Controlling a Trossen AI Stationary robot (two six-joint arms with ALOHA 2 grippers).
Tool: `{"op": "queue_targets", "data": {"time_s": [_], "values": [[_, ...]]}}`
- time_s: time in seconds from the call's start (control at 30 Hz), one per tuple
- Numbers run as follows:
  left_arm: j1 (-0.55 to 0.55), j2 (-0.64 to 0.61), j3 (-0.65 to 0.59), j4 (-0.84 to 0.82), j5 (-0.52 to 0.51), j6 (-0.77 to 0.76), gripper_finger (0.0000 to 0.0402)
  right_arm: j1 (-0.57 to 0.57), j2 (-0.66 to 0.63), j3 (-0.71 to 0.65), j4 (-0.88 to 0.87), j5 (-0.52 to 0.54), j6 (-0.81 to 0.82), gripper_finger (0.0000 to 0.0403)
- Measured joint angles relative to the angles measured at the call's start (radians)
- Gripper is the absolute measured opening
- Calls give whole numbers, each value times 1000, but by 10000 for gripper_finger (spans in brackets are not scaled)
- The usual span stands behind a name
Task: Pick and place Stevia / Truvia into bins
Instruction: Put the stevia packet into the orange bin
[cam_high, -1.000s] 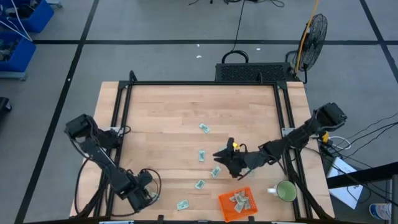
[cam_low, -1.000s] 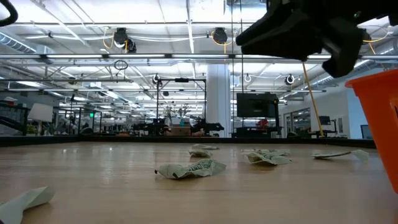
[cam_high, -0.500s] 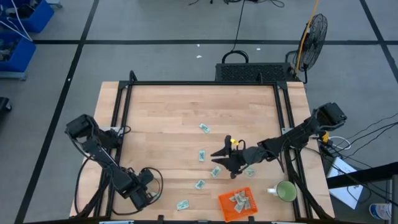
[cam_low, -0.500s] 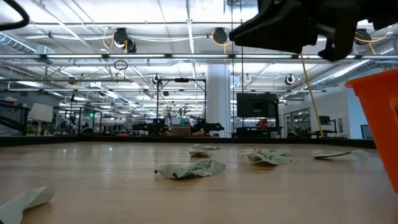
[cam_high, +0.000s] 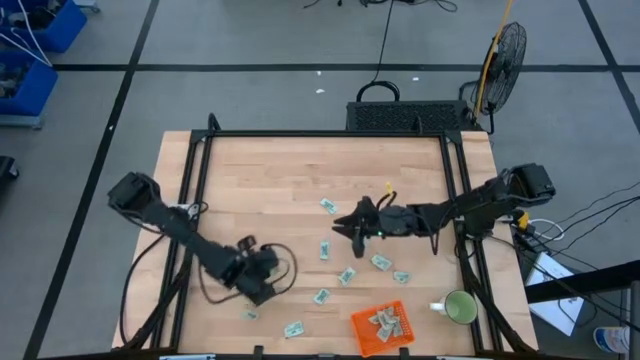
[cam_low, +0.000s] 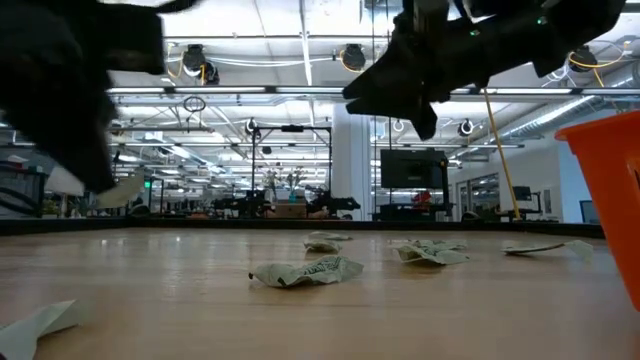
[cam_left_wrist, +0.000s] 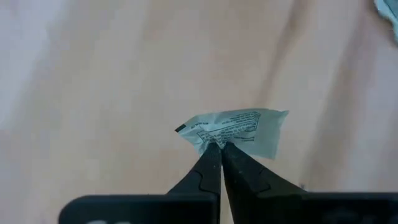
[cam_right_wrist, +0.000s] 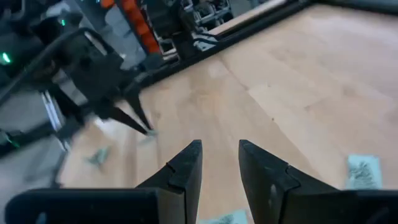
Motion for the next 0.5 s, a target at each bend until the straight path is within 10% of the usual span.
{"op": "queue_targets", "data": {"time_s": [0.3, 0.5], "values": [[195, 8, 0, 322, -466, 582, 11, -22, 9, 0, -17, 52, 77, 100], [261, 26, 1, 707, -519, 914, 10, -24, 26, 0, -5, 146, 17, 100]]}}
